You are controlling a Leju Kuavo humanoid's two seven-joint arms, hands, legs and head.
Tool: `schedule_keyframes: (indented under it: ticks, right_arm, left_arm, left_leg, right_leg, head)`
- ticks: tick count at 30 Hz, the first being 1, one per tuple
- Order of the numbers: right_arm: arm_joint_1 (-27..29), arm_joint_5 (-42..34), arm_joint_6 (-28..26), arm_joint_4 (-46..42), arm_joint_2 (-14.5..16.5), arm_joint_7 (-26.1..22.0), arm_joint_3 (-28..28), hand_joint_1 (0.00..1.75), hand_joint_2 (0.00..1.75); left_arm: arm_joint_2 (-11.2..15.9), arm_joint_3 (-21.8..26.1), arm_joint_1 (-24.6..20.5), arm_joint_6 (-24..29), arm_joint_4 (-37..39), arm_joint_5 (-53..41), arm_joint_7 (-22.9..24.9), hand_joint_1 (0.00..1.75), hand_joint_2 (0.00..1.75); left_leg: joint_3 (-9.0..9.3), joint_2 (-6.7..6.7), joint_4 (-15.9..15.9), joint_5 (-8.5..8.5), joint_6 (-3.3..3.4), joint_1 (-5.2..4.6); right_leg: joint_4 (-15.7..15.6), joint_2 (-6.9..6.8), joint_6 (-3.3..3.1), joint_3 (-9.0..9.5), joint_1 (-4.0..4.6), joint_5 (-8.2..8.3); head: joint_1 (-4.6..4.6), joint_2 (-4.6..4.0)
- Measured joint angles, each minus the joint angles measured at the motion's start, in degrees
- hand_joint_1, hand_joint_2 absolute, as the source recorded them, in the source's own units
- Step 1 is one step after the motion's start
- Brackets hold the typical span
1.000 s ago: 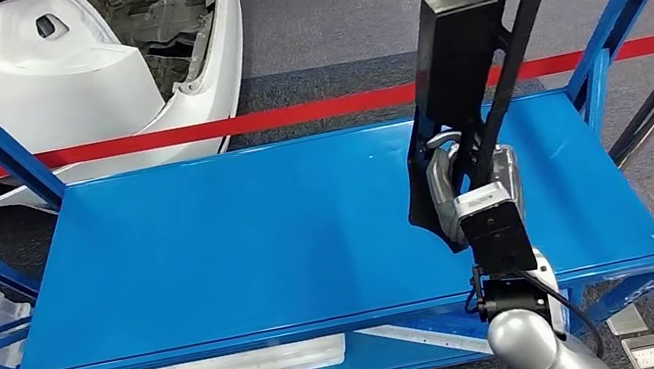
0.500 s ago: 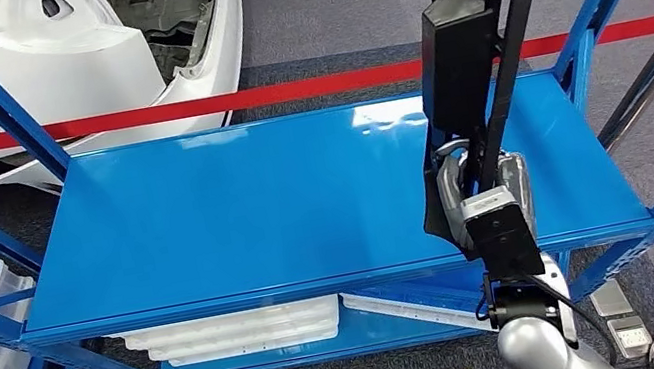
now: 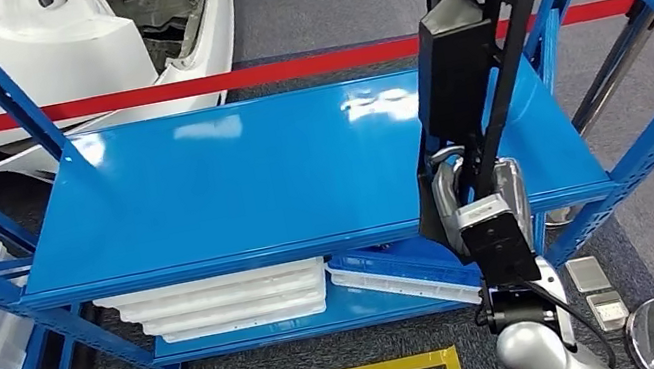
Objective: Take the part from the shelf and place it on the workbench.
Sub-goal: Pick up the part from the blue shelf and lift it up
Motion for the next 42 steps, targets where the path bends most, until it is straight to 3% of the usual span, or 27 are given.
schedule_keyframes:
  ticks: [2,3,6,7,8,9,11,12,14,16,18,19,22,23,24,26,28,30,33,34,35,36,38,39,40,41,42]
  right_arm:
    - [0.1,0.0,0.0,0.0,-0.1,-0.1,0.0,1.75,1.75]
    - [0.2,0.0,0.0,0.0,-0.1,-0.1,0.0,1.75,1.75]
    - [0.3,0.2,0.0,0.0,-0.1,-0.2,0.1,1.75,1.75]
    - [0.3,0.2,0.0,0.0,-0.1,-0.2,0.1,1.75,1.75]
    - [0.3,0.3,0.0,0.0,-0.1,-0.2,0.1,1.75,1.75]
    - [0.4,0.2,0.0,0.0,-0.1,-0.2,0.1,1.75,1.75]
    - [0.4,0.2,0.0,0.0,-0.1,-0.4,0.1,1.75,1.75]
    - [0.3,0.2,0.0,0.0,-0.1,-0.5,0.1,1.75,1.75]
    - [-0.1,0.2,0.0,0.0,-0.1,-0.7,0.1,1.75,1.75]
    - [-0.3,0.2,0.0,0.0,-0.1,-0.7,0.1,1.75,1.75]
    - [-0.3,0.2,0.0,0.0,-0.1,-0.7,0.1,1.75,1.75]
    - [-0.3,0.2,0.0,0.0,-0.1,-0.6,0.2,1.75,1.75]
    - [-0.3,0.2,0.0,0.0,-0.1,-0.2,0.3,1.75,1.75]
    - [-0.3,0.2,0.0,0.0,-0.1,-0.1,0.4,1.75,1.75]
    - [-0.3,0.2,0.0,0.0,-0.1,-0.1,0.4,1.75,1.75]
    - [-0.4,0.2,0.0,0.0,-0.1,0.0,0.5,1.75,1.75]
    - [-0.5,0.2,0.0,0.0,-0.1,0.1,0.5,1.75,1.75]
    - [-0.6,0.2,0.0,0.0,-0.1,0.2,0.6,1.75,1.75]
    - [-0.8,0.2,0.0,0.0,-0.2,0.3,0.7,1.75,1.75]
    - [-0.9,0.2,0.0,0.0,-0.2,0.3,0.7,1.75,1.75]
    - [-0.9,0.2,0.0,0.0,-0.3,0.4,0.8,1.75,1.75]
    - [-0.9,0.1,0.0,0.0,-0.4,0.4,0.8,1.75,1.75]
    - [-1.0,0.1,0.0,0.0,-0.4,0.5,0.9,1.75,1.75]
    - [-1.1,0.0,0.0,0.0,-0.5,0.5,0.9,1.75,1.75]
    - [-1.1,-0.1,0.0,0.0,-0.5,0.6,0.9,1.75,1.75]
    - [-1.1,-0.2,0.0,0.0,-0.5,0.6,0.9,1.75,1.75]
    - [-1.2,-0.2,0.0,0.0,-0.6,0.6,0.9,1.75,1.75]
  left_arm:
    - [0.0,0.0,0.0,-0.2,0.0,0.0,-0.1,0.0,0.0]
    - [0.0,0.0,0.0,-0.3,0.0,0.0,-0.2,0.0,0.0]
    - [0.0,0.0,-0.1,-0.5,0.0,0.0,-0.4,0.0,0.0]
    - [0.0,0.0,-0.1,-0.5,0.0,0.0,-0.4,0.0,0.0]
    - [0.0,0.0,0.0,-0.6,0.0,0.0,-0.4,0.0,0.0]
    - [0.0,0.0,0.0,-0.6,0.0,0.0,-0.5,0.0,0.0]
    - [0.0,0.0,0.0,-0.6,0.0,0.0,-0.5,0.0,0.0]
    - [0.0,0.0,-0.1,-0.7,0.0,0.0,-0.6,0.0,0.0]
    - [0.0,0.0,-0.1,-0.7,0.0,0.0,-0.6,0.0,0.0]
    - [0.0,0.0,-0.1,-0.7,0.0,0.0,-0.6,0.0,0.0]
    - [0.0,0.0,-0.1,-0.7,0.0,0.0,-0.6,0.0,0.0]
    - [0.0,0.0,0.0,-0.7,0.0,0.0,-0.6,0.0,0.0]
    - [0.0,0.0,0.2,-0.7,0.0,0.0,-0.7,0.0,0.0]
    - [0.0,0.0,0.2,-0.7,0.0,0.0,-0.7,0.0,0.0]
    - [0.0,0.0,0.2,-0.7,0.0,0.0,-0.7,0.0,0.0]
    - [0.0,0.0,0.1,-0.7,0.0,0.0,-0.8,0.0,0.0]
    - [0.0,0.0,0.0,-0.7,0.0,0.1,-0.8,0.0,0.0]
    - [0.0,0.0,-0.2,-0.7,0.0,0.1,-1.0,0.0,0.0]
    - [0.0,0.0,-0.1,-0.8,0.0,0.1,-1.0,0.0,0.0]
    - [0.0,0.0,-0.2,-0.8,0.0,0.1,-1.0,0.0,0.0]
    - [0.0,0.0,-0.2,-0.8,0.0,0.1,-1.0,0.0,0.0]
    - [0.0,0.0,-0.3,-0.8,0.0,0.1,-1.0,0.0,0.0]
    - [0.0,0.0,-0.3,-0.8,0.0,0.1,-1.0,0.0,0.0]
    - [0.0,0.0,-0.3,-0.8,0.0,0.1,-1.1,0.0,0.0]
    - [0.0,0.0,-0.3,-0.8,0.0,0.1,-1.1,0.0,0.0]
    - [0.0,0.0,-0.3,-0.8,0.0,0.1,-1.1,0.0,0.0]
    - [0.0,0.0,-0.2,-0.8,0.0,0.1,-1.2,0.0,0.0]
  left_leg:
    - [-1.08,0.26,-0.1,1.09,0.88,0.06]
    - [-1.89,0.44,-0.2,1.77,1.42,0.13]
    - [-4.71,0.8,-0.3,3.82,2.27,0.01]
    - [-5.67,0.85,-0.2,4.48,2.31,-0.11]
    - [-6.68,0.89,0.1,5.12,2.33,-0.22]
    - [-7.72,0.92,0.4,5.69,2.31,-0.31]
    - [-9.46,0.95,1.2,6.57,2.16,-0.44]
    - [-10.09,0.95,1.6,6.88,2.01,-0.57]
    - [-10.77,0.95,2.3,7.63,1.61,-0.73]
    - [-11.08,0.95,2.4,8.13,1.38,-0.77]
    - [-11.12,0.95,2.4,8.21,1.36,-0.77]
    - [-11.51,0.8,2.8,7.77,0.96,-0.75]
    - [-14.87,0.38,14.1,-0.53,-1.02,-0.13]
    - [-15.33,0.38,18.1,-2.28,-1.3,0.12]
    - [-14.61,0.38,18.9,-1.28,-1.36,0.25]
    - [-10.29,0.35,14.9,1.74,-1.29,0.47]
    - [-4.54,0.23,6.7,1.29,-0.99,0.48]
    - [-1.8,0.07,2.0,-0.09,-0.59,0.27]
    - [-2.71,0.28,1.5,1.18,0.51,0.01]
    - [-3.57,0.42,1.3,1.98,1.01,0.05]
    - [-4.64,0.59,1.1,2.89,1.48,0.14]
    - [-5.78,0.73,1.0,3.8,1.83,0.19]
    - [-7.94,0.77,1.0,5.41,2.18,0.03]
    - [-8.97,0.81,1.0,6.17,2.22,-0.09]
    - [-9.87,0.86,1.1,6.92,2.24,-0.23]
    - [-10.78,0.89,1.2,7.67,2.24,-0.37]
    - [-11.59,0.9,1.3,8.4,2.21,-0.5]
  right_leg:
    - [0.2,0.05,0.73,-0.39,-0.16,-0.15]
    - [1.4,0.08,0.93,-0.96,-0.22,-1.79]
    - [10.2,0.1,1.18,-3.07,-0.24,-10.47]
    - [13.4,0.1,1.23,-3.27,-0.19,-11.87]
    - [15.5,0.11,1.19,-2.87,-0.14,-11.73]
    - [16.1,0.11,1.08,-1.73,-0.08,-10.27]
    - [11.5,0.11,0.55,3.11,0.09,-7.01]
    - [7.0,0.09,0.19,6.32,0.29,-6.86]
    - [-0.4,0.08,-0.36,10.98,0.6,-8.63]
    - [-2.8,0.09,-0.5,12.08,0.7,-9.7]
    - [-2.8,0.09,-0.51,12.0,0.72,-9.67]
    - [-2.8,-0.01,-0.89,11.47,0.58,-9.11]
    - [-2.1,-0.46,-2.28,7.31,0.15,-5.94]
    - [-1.5,-0.52,-2.32,5.87,0.15,-5.22]
    - [-1.0,-0.54,-2.22,4.74,0.13,-4.76]
    - [0.0,-0.53,-1.85,2.61,0.09,-3.92]
    - [0.8,-0.5,-1.29,1.24,0.12,-3.21]
    - [1.0,-0.54,-0.69,1.05,0.16,-2.51]
    - [0.8,-0.49,0.46,0.72,-0.06,-1.34]
    - [1.3,-0.4,0.81,0.17,-0.1,-2.12]
    - [2.7,-0.31,1.04,-0.57,-0.16,-4.09]
    - [5.1,-0.23,1.13,-1.41,-0.21,-7.08]
    - [11.9,-0.15,1.22,-2.53,-0.19,-12.97]
    - [14.8,-0.13,1.2,-2.46,-0.13,-14.15]
    - [16.4,-0.12,1.11,-1.75,-0.08,-13.84]
    - [16.2,-0.12,0.91,-0.25,0.01,-12.38]
    - [14.0,-0.12,0.56,2.17,0.16,-10.44]
  head:
    - [-0.04,0.0]
    - [0.0,0.0]
    - [0.57,0.0]
    - [0.77,0.0]
    - [0.85,0.0]
    - [0.91,0.0]
    - [1.03,0.0]
    - [1.12,0.0]
    - [1.19,0.0]
    - [1.16,0.0]
    - [1.17,0.0]
    - [1.08,0.0]
    - [0.17,0.0]
    - [-0.09,0.0]
    - [-0.16,0.0]
    - [-0.23,0.0]
    - [-0.27,0.0]
    - [-0.07,0.0]
    - [-0.09,0.0]
    - [-0.1,0.0]
    - [0.02,0.0]
    - [0.25,0.0]
    - [0.87,0.0]
    - [1.07,0.0]
    - [1.18,0.0]
    - [1.28,0.0]
    - [1.35,0.0]
